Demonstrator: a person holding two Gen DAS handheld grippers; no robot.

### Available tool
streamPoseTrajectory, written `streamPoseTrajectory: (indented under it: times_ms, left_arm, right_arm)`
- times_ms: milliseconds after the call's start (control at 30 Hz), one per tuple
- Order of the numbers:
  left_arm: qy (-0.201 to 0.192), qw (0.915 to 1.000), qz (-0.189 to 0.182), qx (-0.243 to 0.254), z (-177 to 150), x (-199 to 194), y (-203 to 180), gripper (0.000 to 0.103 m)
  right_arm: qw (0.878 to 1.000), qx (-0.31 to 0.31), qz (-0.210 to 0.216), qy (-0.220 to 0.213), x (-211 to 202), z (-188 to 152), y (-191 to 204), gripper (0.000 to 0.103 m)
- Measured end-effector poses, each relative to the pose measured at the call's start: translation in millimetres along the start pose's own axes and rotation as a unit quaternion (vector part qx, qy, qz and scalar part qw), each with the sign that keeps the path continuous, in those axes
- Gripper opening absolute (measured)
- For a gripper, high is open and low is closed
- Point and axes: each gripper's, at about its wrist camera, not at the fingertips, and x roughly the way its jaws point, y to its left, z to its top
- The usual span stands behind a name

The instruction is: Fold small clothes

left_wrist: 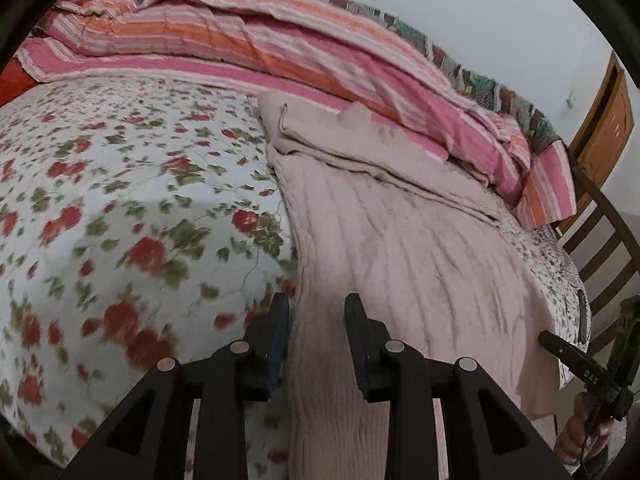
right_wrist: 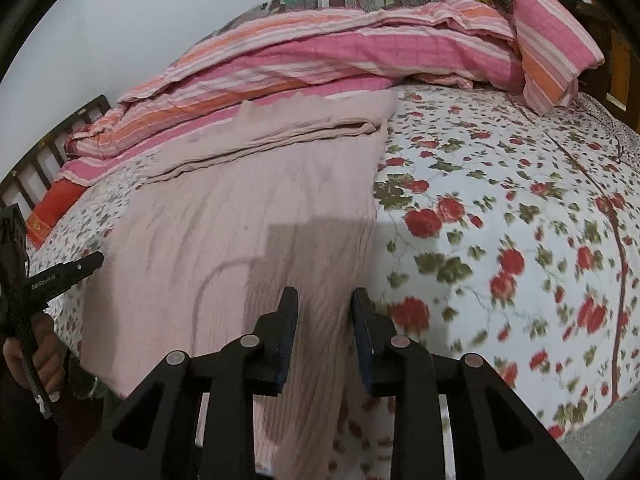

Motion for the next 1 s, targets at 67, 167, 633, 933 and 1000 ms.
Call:
streamPoseTrajectory:
  times_ms: [67, 167, 633, 933, 1000]
  left_arm:
    - [0.004, 1.0, -0.001, -0.003, 4, 8, -1, 0.028]
    - [0.007, 0.9998, -0.014, -0.011, 10, 18, -1, 0.034]
    - [0.037, 0.9973, -0.064, -0.001, 2, 6, -2, 0.038]
    - [0.052, 0.9954, -0.08, 0.01, -36, -22, 0, 0.037]
    - [0.056, 0.9951, -0.08, 0.011, -45, -25, -1, 0.036]
  right_arm:
    - [1.0, 0.003, -0.011, 0.008, 9, 3, 0, 0.029]
    - [1.0, 0.014, -0.003, 0.011, 17, 6, -3, 0.029]
    - [0.997, 0.052, 0.05, 0.029, 18, 8, -19, 0.029]
    - [0.997, 0.023, 0.053, 0.047, -6, -34, -14, 0.029]
    - [0.997, 0.021, 0.051, 0.056, -7, -43, -14, 0.029]
